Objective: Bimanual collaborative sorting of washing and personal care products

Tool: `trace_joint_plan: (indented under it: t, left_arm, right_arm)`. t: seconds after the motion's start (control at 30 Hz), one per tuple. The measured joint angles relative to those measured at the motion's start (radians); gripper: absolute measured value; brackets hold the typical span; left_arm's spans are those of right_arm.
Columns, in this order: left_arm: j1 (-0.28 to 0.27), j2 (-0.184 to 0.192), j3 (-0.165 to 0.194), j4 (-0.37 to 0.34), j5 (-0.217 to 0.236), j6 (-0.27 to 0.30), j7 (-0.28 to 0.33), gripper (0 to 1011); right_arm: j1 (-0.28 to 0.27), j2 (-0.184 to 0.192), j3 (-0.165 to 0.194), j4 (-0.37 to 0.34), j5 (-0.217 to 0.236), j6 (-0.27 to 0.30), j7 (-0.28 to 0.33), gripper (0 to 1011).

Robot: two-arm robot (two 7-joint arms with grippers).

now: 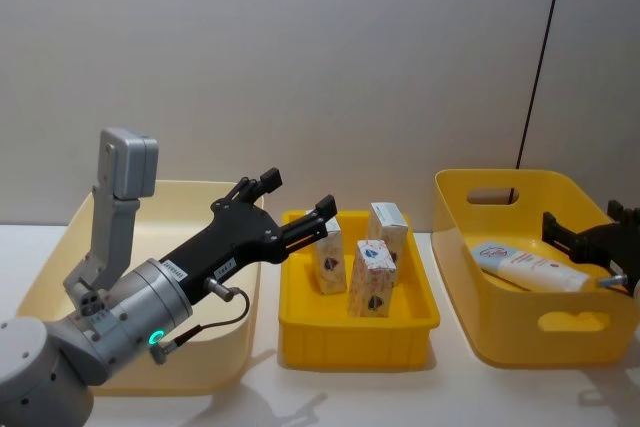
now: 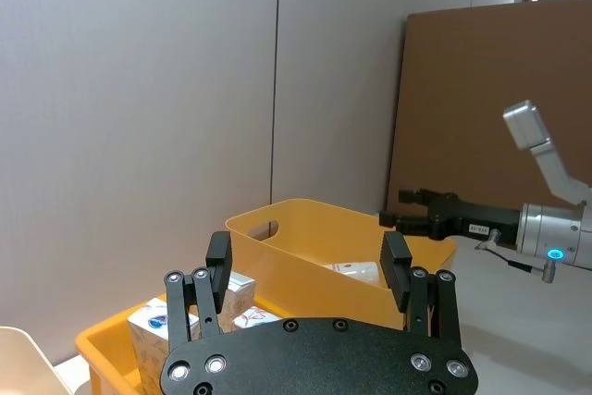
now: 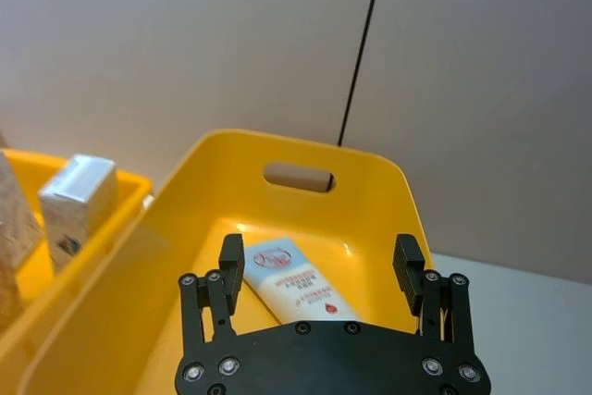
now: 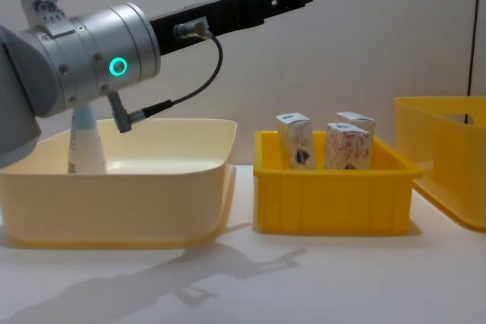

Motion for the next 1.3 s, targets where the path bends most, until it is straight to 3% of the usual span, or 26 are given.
trace_joint_plan:
  t: [0.3,0.63,0.9,1.3]
  left_arm:
    - [0.014,0.006,0.002,-0.009,0.018,0.000,0.023,1000]
    - [0.076,0.038,0.013,-0.055,0.112,-0.002,0.137,999]
    - [0.138,0.068,0.023,-0.101,0.203,-0.004,0.247,1000]
    - [0.225,0.112,0.039,-0.164,0.332,-0.008,0.405,1000]
  right_arm:
    - [-0.020,-0.016,0.037,-0.030,0.057,-0.080,0.058,1001]
    - [-0.037,-0.037,0.077,-0.067,0.148,-0.179,0.144,1001]
    - [-0.052,-0.038,0.070,-0.076,0.146,-0.182,0.139,1001]
    - [-0.153,-0.048,0.019,-0.146,0.124,-0.212,0.086,1001]
